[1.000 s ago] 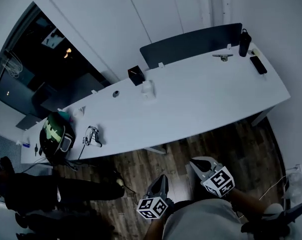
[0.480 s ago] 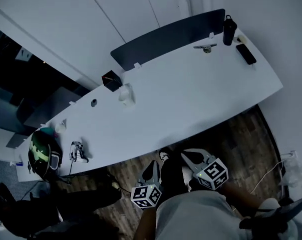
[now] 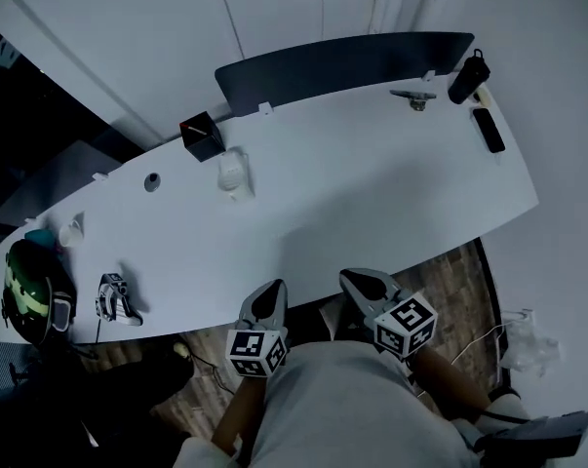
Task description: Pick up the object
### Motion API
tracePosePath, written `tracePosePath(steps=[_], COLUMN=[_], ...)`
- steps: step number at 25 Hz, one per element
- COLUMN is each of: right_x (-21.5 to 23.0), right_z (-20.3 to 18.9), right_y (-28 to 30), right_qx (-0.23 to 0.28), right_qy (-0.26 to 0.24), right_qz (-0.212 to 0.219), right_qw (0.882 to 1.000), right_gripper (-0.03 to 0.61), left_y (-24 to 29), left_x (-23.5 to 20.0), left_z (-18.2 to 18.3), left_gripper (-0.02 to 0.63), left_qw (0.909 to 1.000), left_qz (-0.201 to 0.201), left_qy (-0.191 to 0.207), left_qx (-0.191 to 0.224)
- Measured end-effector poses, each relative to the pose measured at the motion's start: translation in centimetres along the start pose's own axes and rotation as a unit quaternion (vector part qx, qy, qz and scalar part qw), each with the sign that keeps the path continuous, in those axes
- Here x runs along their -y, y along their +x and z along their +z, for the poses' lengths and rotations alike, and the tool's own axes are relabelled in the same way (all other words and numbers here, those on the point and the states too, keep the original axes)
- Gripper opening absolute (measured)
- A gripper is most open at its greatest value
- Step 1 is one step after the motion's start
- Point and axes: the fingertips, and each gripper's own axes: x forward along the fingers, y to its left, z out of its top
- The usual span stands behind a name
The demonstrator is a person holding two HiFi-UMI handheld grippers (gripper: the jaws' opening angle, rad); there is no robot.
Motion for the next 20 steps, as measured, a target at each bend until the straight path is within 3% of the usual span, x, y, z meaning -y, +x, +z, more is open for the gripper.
tracePosePath(steps=[7, 13, 14, 16, 17, 20], right_x=[-0.4, 1.2, 1.7, 2.4, 2.8, 4.9], right_z=[1.7, 3.0, 3.3, 3.7, 3.8, 3.5], right_y=[7.4, 14.8, 16.4, 19.7, 21.3, 26.2], right_qx=[-0.047, -0.111, -0.124, -0.153, -0.168, -0.209], right_qy=[0.08, 0.155, 0.171, 0.212, 0.23, 0.261], right_qz=[0.014, 0.049, 0.057, 0.079, 0.088, 0.091], right_qw=[0.996, 0.98, 0.976, 0.962, 0.955, 0.938], right_gripper=[0.002, 0.003, 0.014, 0.134, 0.163, 0.192], left_y=[1.7, 0.7, 0.6, 0.0, -0.4, -1.3], left_x=[-7.5, -11.9, -12.7, -13.9, -14.3, -14.9], left_z=[-0.1, -0.7, -0.7, -0.6, -0.6, -0.6], left_gripper=[0.0, 0.0, 0.0, 0.0, 0.0, 0.0], left_qw=[0.999, 0.9957, 0.9944, 0.9905, 0.9882, 0.9827], left_qz=[-0.012, 0.037, 0.05, 0.078, 0.09, 0.116], left_qy=[-0.025, -0.079, -0.089, -0.112, -0.124, -0.145], left_qx=[-0.036, -0.031, -0.027, -0.015, -0.008, 0.003])
